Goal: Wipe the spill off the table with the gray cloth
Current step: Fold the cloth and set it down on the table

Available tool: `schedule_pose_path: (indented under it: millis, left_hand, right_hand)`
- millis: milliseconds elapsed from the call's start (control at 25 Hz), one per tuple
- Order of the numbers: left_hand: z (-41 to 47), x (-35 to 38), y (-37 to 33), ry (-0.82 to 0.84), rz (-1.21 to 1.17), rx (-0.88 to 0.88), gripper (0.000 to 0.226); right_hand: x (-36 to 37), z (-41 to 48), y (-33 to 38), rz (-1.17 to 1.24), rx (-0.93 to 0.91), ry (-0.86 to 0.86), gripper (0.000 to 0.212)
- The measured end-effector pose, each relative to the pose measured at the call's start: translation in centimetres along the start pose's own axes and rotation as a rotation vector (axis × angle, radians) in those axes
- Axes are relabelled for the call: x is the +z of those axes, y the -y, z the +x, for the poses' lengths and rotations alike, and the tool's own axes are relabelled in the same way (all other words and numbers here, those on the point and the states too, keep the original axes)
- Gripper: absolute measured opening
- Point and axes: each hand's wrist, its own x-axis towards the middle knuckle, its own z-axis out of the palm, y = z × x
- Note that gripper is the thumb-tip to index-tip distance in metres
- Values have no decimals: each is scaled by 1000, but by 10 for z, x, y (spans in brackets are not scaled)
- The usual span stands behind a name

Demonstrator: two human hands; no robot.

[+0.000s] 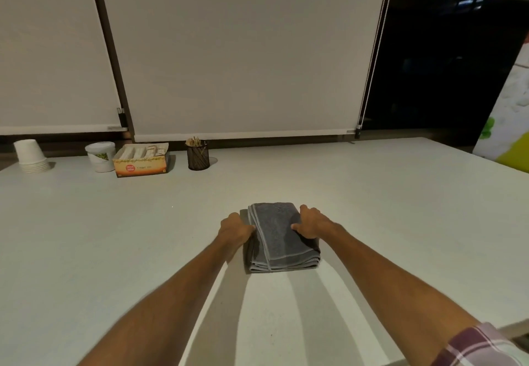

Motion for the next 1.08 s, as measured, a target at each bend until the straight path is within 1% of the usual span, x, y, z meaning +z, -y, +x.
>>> schedule_pose_path:
  millis: [80,160,200,280,360,440,480,520,560,640,760,880,1080]
  left_hand:
    - [5,3,-12,19,-142,-91,28]
    - [11,0,-19,44,-218,-183,17]
    - [14,-1,-20,72,-237,-226,17]
    - [15,-5,-21,156,-231,-286,17]
    - [16,-7,-23,196,-149,-262,16]
    - [17,-6,-29,206,-56,-158,8]
    - [19,-5,-32,210,-32,-112,13]
    - [22,-6,-36,214,-9,-87,21]
    - [27,-8,-39,222,3,-71,24]
    - [40,-16,-47,231,11,-40,19]
    - [65,-33,-63,209,-53,4,6]
    - [99,-45,-76,123,-163,32,17]
    - [168,-50,-84,2,-296,7,21]
  right_hand:
    - [-8,6,0,-19,-18,54,54]
    - [-14,14,-1,64,3,108,36]
    - [-15,17,-1,127,32,133,29]
    - [-16,26,-3,248,82,179,28]
    - [-19,33,-3,337,112,241,26]
    - [-25,35,-1,394,117,327,18]
    - [-30,36,1,415,107,358,16]
    - [-35,38,1,430,90,377,20]
    - [-41,41,3,445,69,390,24]
    - [-53,49,7,476,39,387,27]
    - [-75,71,13,530,2,339,24]
    - [-93,107,22,553,-63,273,25]
    - [-104,181,36,612,-119,182,30]
